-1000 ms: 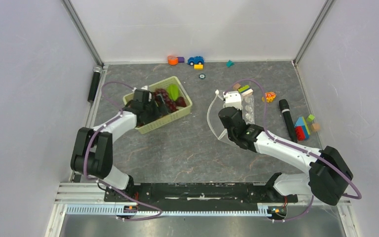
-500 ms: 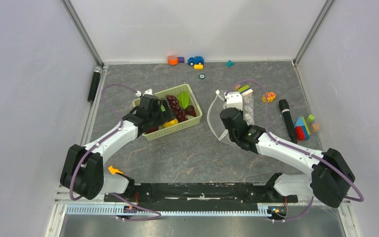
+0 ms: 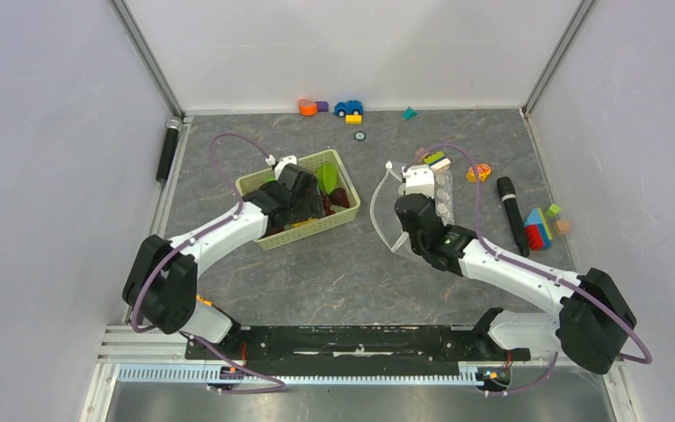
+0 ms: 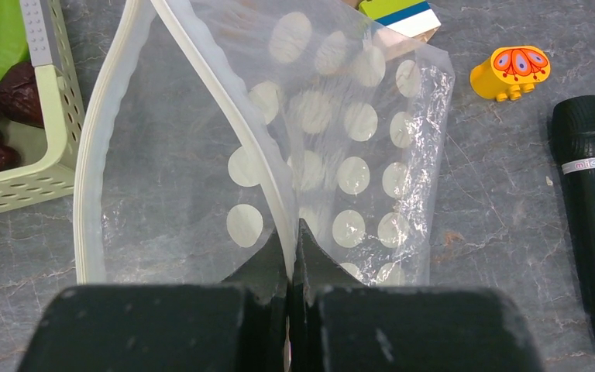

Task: Place the food in the zip-top bag and seal the zipper
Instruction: Pick up the fake fruit from the bin, then place the fake fruit in the zipper food storage bag.

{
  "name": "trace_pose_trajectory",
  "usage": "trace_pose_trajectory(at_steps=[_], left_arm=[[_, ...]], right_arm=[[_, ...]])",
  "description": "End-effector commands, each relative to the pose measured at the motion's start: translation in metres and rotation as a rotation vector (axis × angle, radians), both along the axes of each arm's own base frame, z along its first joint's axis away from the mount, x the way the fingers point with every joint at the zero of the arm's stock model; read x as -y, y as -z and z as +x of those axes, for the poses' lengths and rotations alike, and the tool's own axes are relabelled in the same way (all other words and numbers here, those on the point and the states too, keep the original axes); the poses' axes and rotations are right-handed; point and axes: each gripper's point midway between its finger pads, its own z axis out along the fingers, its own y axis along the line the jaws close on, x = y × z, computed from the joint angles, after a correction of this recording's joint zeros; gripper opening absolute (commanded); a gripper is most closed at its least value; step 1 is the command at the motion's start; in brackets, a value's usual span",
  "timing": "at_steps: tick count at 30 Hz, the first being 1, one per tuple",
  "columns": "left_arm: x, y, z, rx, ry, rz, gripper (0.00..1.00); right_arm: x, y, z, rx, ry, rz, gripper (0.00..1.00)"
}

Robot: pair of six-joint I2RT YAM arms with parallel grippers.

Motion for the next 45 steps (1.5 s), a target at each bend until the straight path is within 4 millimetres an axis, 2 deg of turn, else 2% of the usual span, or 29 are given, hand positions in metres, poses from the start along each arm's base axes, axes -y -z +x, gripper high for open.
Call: trace_pose_trajectory(at_steps=[1,9,16,23,25,27,28,33,39,41,45], left_arm=[[-0.010,-0.001,0.005,0.008,-0.011,0.090,0.85],[-0.008,0.010,0.007,-0.010,-0.012,0.120,0.75],[-0.004,0.012,0.010,-0.020,0.008,0.126,0.41],[-0.007,0.007,0.009,-0.005,0.020,0.137,0.23],[-0.009,0.003,0.008,0.001,0.016,0.138,0.13],[-0.011,-0.006,0.006,0.017,0.011,0.133,0.04],[-0.012,-0.012,0.005,0.031,0.008,0.125,0.03],[-0.017,-0.049,-0.002,0.128,-0.009,0.060,0.02],[-0.014,-0.094,-0.018,0.272,0.024,-0.092,0.02],[-0.005,-0.109,-0.025,0.314,0.083,-0.167,0.02],[0.043,-0.141,-0.053,0.380,0.354,-0.399,0.02]], right_arm=[[0.000,-0.014,0.002,0.047,0.009,0.037,0.00],[0.001,-0.015,0.001,0.050,0.004,0.045,0.00],[0.002,-0.015,0.001,0.050,0.004,0.042,0.00],[0.000,-0.014,0.001,0.045,-0.005,0.042,0.00],[0.001,-0.014,0.001,0.047,-0.002,0.042,0.01],[0.000,-0.015,0.001,0.048,-0.004,0.044,0.01],[-0.001,-0.016,0.000,0.049,-0.006,0.050,0.01],[-0.003,-0.017,0.000,0.059,-0.021,0.065,0.01],[-0.003,-0.019,-0.002,0.064,-0.029,0.080,0.01],[-0.005,-0.021,-0.002,0.066,-0.036,0.089,0.01],[-0.010,-0.023,-0.004,0.067,-0.070,0.112,0.01]])
